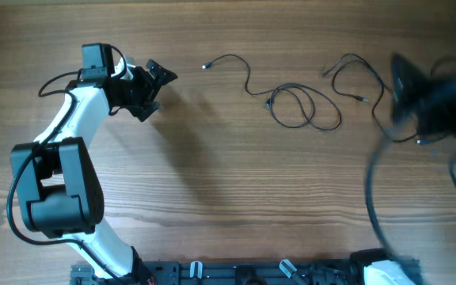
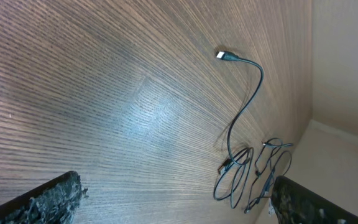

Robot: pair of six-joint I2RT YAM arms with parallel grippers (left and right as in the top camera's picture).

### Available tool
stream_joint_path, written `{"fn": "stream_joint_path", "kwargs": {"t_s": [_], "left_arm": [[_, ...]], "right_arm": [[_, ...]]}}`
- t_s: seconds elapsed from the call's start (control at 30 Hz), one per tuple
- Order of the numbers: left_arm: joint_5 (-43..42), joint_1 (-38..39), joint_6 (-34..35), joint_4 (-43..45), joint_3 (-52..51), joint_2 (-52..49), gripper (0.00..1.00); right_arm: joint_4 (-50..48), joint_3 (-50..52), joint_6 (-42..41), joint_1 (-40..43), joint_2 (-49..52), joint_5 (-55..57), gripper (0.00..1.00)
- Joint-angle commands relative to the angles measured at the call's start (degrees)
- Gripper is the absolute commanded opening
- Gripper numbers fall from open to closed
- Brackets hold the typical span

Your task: Untangle cables

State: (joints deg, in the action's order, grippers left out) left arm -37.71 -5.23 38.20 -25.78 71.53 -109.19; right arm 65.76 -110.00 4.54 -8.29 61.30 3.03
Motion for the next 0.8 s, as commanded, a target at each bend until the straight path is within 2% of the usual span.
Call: {"fn": "stream_joint_path", "kwargs": {"t_s": [0.0,0.37,0.77], "left_arm": [[0.35,0.20,-0.48,0.00,-0.04,0.66,1.00],[0.35,0.20,-0.48,0.00,-0.04,0.66,1.00],[0.35,0.20,-0.48,0.00,-0.04,0.66,1.00]], "right_arm": [[3.50,-0.13,-0.15,0.13,-2.95,-0.48,1.00],[19.30,-0.13,-0.15,0.13,-1.07,-0.48,0.99],[21.11,3.10,-0.15,0.13,-0.17,-0.50,1.00]]}}
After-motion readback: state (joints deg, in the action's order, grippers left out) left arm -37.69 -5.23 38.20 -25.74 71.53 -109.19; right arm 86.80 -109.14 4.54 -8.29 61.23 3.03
